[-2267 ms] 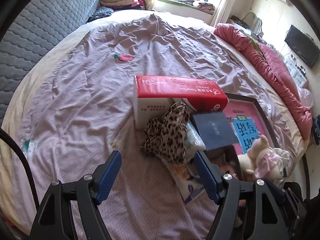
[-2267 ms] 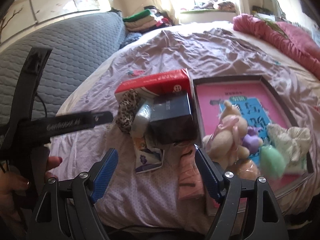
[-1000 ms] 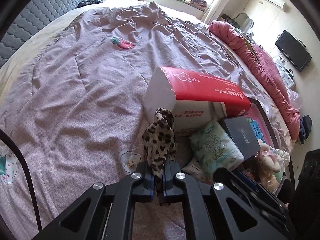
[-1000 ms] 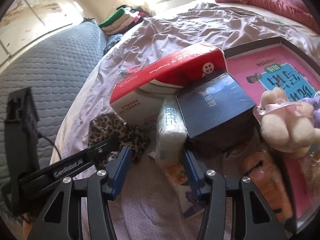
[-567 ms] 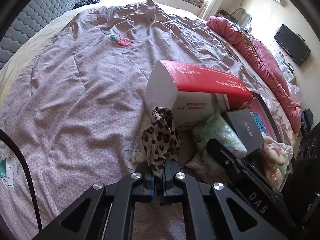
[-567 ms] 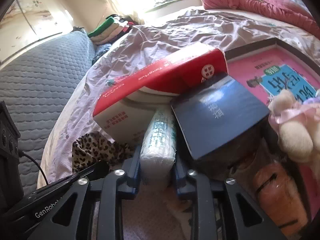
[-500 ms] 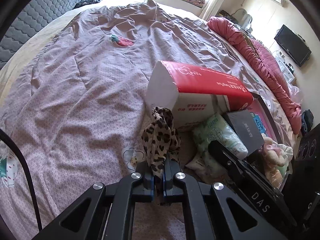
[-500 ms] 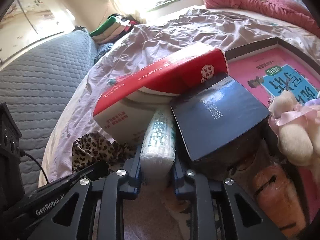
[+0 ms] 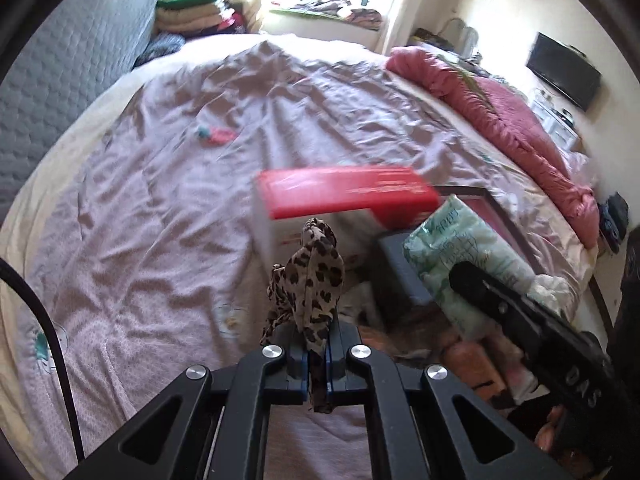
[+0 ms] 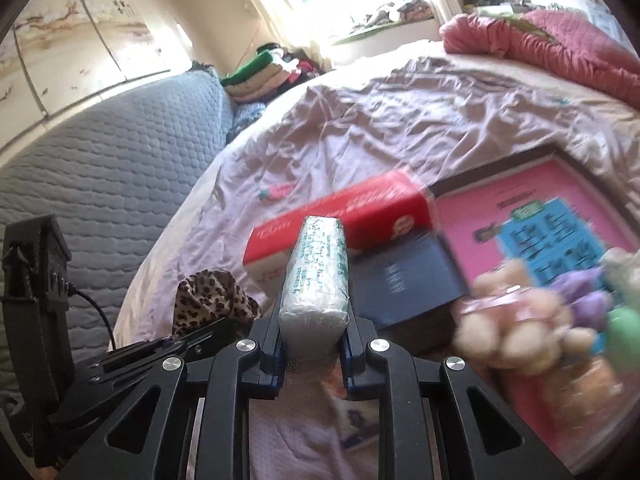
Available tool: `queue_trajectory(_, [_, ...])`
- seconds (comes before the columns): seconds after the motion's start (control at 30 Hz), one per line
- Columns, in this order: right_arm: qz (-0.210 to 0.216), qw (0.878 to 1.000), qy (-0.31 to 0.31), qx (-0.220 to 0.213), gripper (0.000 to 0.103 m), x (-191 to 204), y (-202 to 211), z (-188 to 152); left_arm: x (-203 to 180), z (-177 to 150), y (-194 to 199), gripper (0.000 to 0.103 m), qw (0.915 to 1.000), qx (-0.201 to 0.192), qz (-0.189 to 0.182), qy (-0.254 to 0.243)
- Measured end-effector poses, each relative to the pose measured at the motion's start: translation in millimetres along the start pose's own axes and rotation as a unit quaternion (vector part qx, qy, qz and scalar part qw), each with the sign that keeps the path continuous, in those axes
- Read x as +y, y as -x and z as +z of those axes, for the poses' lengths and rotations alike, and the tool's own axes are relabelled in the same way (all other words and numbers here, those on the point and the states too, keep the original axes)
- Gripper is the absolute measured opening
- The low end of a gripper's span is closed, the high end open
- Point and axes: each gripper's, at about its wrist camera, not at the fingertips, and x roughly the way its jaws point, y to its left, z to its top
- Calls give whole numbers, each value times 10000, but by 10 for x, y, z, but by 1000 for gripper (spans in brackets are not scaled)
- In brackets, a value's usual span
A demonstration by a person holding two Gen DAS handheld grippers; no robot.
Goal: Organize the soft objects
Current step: 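Carry the leopard cloth with the left tool while the right tool carries the white pack over the tray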
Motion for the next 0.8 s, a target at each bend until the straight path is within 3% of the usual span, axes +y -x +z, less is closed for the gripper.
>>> queue_trajectory(0.5, [-285, 9975, -279, -580, 22, -878, 1244, 319, -1233, -89, 437, 5, 9973, -205, -481, -522])
queue_trajectory(0.8, [-417, 9952, -286, -838, 22, -1197, 1658, 468, -1769, -152, 505, 5, 9940, -152, -599, -902])
